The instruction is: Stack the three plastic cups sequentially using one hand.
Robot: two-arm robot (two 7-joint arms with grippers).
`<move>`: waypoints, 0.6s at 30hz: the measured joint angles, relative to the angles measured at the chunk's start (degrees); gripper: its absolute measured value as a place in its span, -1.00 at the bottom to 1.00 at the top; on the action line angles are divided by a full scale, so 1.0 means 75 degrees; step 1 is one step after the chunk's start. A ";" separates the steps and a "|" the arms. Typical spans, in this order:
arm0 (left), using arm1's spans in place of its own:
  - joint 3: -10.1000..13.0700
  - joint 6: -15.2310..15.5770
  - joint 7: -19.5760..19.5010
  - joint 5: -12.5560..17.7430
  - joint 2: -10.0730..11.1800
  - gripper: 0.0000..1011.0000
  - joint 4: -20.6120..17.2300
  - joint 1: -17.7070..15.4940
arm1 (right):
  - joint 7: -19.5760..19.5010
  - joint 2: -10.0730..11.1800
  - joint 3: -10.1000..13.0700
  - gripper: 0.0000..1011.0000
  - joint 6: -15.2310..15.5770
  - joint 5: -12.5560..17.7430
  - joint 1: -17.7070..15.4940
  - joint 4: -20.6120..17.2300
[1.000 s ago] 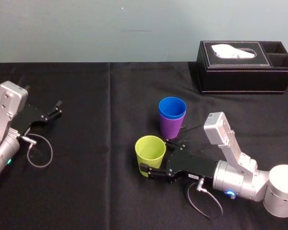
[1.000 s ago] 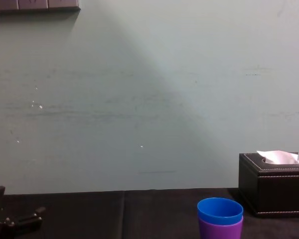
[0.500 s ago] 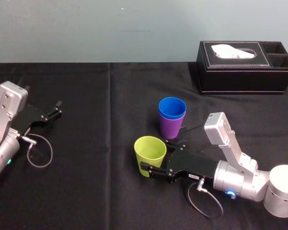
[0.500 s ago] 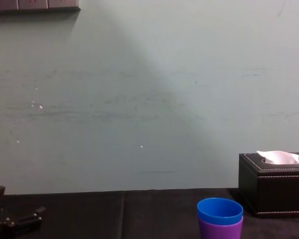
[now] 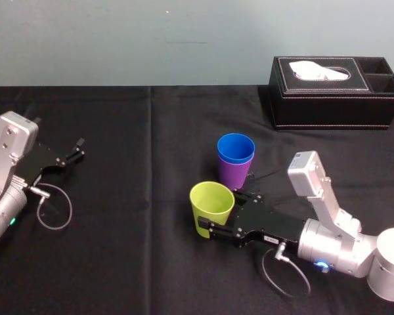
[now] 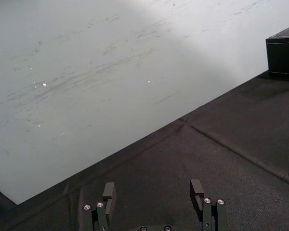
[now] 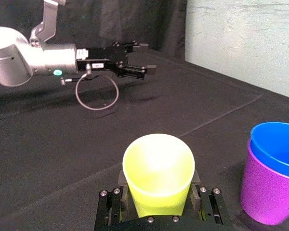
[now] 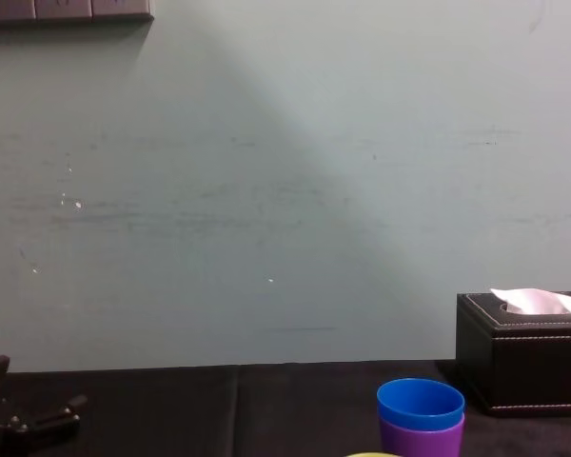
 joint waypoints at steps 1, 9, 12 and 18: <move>0.0000 0.0000 0.0000 0.0000 0.0000 1.00 0.0000 0.0000 | -0.0042 0.0042 0.0036 0.44 0.0059 0.0036 -0.0054 -0.0087; 0.0000 0.0000 0.0000 0.0000 0.0000 1.00 0.0000 0.0000 | -0.0764 0.0755 0.0720 0.44 0.0975 0.0443 -0.0805 -0.1664; 0.0000 0.0000 0.0000 0.0000 0.0000 1.00 0.0000 0.0000 | -0.1093 0.1072 0.1079 0.44 0.1206 0.0538 -0.1128 -0.2241; 0.0000 0.0000 0.0000 0.0000 0.0000 1.00 0.0000 0.0000 | -0.1540 0.1528 0.1816 0.44 0.1305 0.0644 -0.1762 -0.3012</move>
